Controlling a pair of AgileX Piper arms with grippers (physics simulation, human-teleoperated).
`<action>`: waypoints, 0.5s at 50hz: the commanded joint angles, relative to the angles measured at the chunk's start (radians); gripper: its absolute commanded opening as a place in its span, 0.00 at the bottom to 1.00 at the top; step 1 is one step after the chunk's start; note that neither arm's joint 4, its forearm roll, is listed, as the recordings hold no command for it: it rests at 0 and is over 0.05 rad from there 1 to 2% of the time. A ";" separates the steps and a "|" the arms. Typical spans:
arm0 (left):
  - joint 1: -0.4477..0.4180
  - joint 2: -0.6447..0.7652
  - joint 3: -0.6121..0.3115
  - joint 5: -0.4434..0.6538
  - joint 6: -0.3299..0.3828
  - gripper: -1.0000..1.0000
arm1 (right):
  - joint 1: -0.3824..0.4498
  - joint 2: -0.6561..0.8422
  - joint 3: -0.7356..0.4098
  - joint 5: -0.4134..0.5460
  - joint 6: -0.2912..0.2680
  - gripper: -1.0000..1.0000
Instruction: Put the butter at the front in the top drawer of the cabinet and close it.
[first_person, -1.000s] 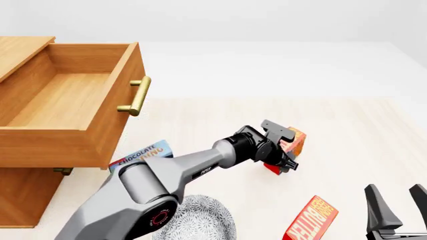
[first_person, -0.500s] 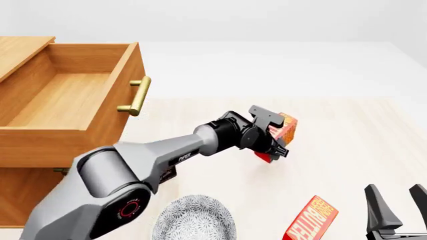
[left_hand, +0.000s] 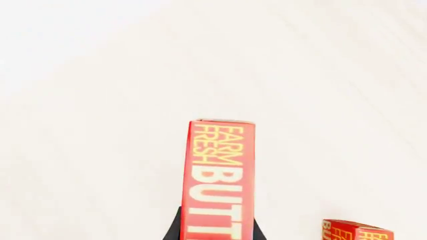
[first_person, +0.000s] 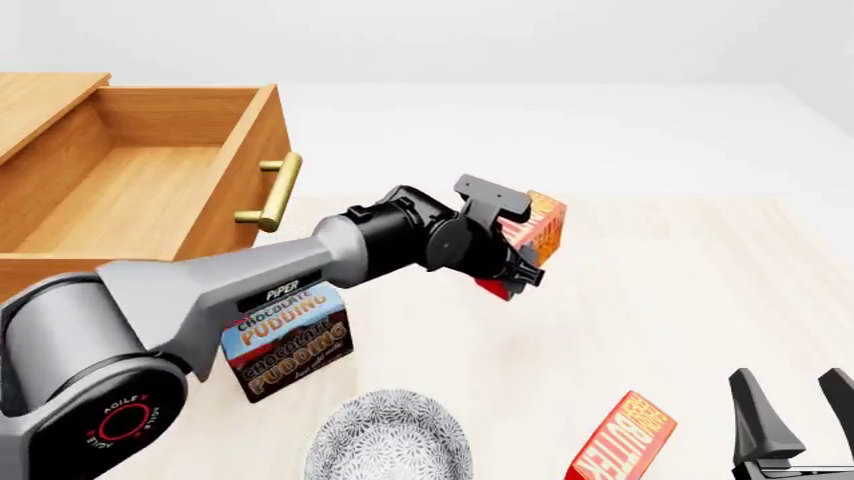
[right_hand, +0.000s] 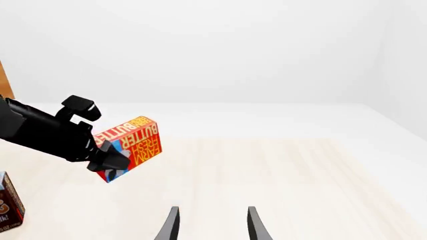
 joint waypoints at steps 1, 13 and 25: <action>0.042 -0.140 0.084 0.028 0.048 0.00 | 0.000 0.000 0.000 -0.004 -0.001 1.00; 0.102 -0.241 0.124 0.089 0.110 0.00 | 0.000 0.000 0.000 -0.004 0.000 1.00; 0.184 -0.352 0.162 0.163 0.199 0.00 | 0.000 0.000 0.000 -0.003 0.000 1.00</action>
